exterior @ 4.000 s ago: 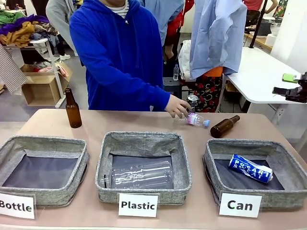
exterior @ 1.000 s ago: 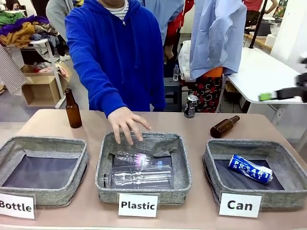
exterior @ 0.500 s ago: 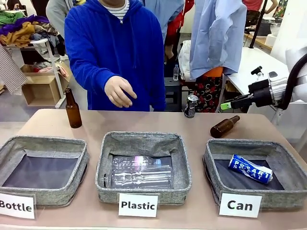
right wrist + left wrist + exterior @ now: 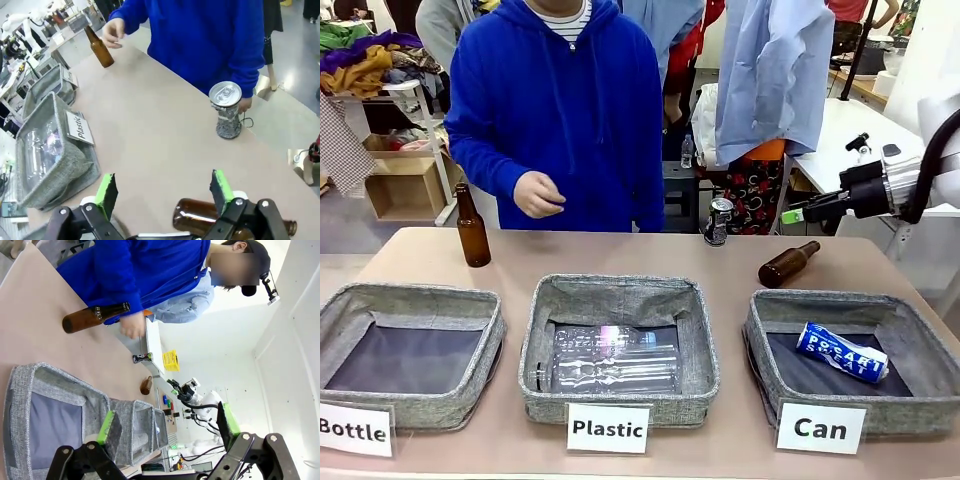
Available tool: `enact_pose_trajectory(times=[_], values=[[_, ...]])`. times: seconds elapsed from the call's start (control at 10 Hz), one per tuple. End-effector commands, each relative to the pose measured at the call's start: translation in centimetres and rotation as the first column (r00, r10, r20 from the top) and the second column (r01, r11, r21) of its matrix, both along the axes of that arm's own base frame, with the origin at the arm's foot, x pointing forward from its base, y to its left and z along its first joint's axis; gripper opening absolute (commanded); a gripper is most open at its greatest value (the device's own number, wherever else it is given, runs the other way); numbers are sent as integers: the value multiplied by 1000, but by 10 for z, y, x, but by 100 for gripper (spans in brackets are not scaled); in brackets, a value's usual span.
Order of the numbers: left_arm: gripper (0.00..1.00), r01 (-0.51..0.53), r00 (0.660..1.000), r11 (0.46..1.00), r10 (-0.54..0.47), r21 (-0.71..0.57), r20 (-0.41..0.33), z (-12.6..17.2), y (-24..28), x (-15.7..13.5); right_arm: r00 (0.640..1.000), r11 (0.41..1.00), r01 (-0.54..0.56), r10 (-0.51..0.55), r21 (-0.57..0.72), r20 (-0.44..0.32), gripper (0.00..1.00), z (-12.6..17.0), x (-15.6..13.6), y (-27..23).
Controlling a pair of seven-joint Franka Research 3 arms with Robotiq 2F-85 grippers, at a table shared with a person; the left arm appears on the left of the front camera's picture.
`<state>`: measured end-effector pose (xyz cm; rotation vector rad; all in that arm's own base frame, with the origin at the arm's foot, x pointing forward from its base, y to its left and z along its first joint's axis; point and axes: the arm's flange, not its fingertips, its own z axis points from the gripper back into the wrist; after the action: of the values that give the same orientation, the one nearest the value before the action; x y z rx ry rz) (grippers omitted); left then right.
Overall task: Sort the can waste into the basket.
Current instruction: Pick up the can waste from the table and place it in the right Fabric basket.
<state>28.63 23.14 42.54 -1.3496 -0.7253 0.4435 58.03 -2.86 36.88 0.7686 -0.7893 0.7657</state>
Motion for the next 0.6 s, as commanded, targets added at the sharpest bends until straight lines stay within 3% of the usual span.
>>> enact_pose_trajectory(times=[0.0, 0.5], values=[[100, 5, 1000, 1000, -5, 1, 14, 2, -1, -2, 990, 999, -45, 40, 26, 138, 100, -18, 39, 0], [100, 5, 1000, 1000, -5, 1, 14, 2, -1, -2, 953, 996, -86, 85, -7, 292, 100, -66, 112, 13]])
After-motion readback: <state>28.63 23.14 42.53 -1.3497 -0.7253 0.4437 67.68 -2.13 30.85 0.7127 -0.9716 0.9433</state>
